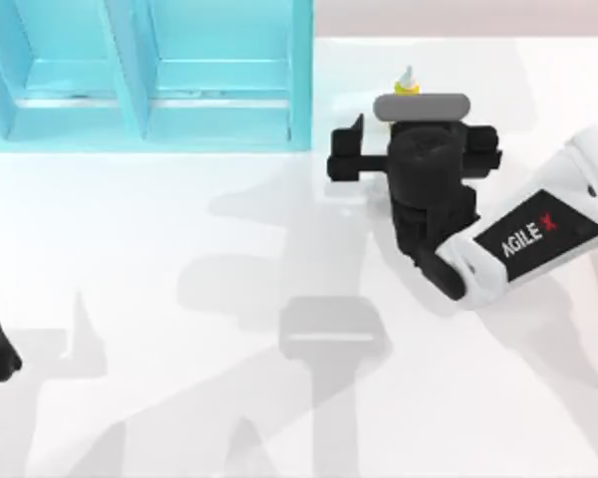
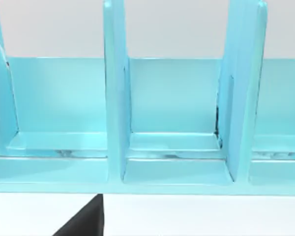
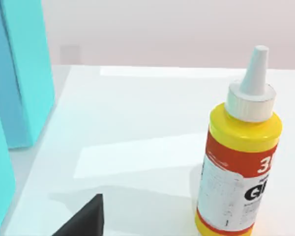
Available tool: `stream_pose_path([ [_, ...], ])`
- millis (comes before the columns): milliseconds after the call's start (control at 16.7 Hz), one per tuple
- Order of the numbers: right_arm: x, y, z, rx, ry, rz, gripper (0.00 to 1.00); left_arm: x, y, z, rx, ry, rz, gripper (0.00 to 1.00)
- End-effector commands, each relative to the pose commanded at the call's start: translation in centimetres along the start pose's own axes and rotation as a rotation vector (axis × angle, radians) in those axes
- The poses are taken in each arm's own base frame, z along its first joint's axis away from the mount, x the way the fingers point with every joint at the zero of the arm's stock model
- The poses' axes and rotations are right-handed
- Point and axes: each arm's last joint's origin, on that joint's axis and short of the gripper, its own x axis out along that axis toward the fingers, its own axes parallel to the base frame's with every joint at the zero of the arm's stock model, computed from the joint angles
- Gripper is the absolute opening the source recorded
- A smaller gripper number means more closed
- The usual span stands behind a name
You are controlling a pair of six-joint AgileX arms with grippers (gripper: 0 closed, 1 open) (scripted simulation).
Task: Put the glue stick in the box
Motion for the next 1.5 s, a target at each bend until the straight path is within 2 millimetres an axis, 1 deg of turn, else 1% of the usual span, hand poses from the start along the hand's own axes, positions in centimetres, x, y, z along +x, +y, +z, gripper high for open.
stream_pose_path([
  [120,1.2,0.1,1.6,0.000,0.001,-0.001,1.00,0.0,0.0,0.0,0.000,0.000,0.000,1.00],
  [180,2.1,0.0,2.0,0.000,0.003,-0.001,1.00,0.0,0.0,0.0,0.000,0.000,0.000,1.00],
  [300,4.1,-0.4,2.1,0.001,0.002,-0.002,1.00,0.0,0.0,0.0,0.000,0.000,0.000,1.00],
  [420,6.2,-0.8,0.8,0.000,0.001,-0.001,1.00,0.0,0.0,0.0,0.000,0.000,0.000,1.00],
  [540,7.7,-0.9,-1.0,0.000,0.003,-0.002,1.00,0.0,0.0,0.0,0.000,0.000,0.000,1.00],
  [660,8.4,-0.6,-2.0,0.001,0.000,-0.001,1.00,0.0,0.0,0.0,0.000,0.000,0.000,1.00],
  [720,8.5,-0.5,-2.2,0.001,0.001,-0.001,1.00,0.0,0.0,0.0,0.000,0.000,0.000,1.00],
  [960,8.5,-0.5,-2.2,0.001,0.001,-0.001,1.00,0.0,0.0,0.0,0.000,0.000,0.000,1.00],
  [1500,8.5,-0.5,-2.2,0.001,0.001,-0.001,0.32,0.0,0.0,0.0,0.000,0.000,0.000,1.00],
])
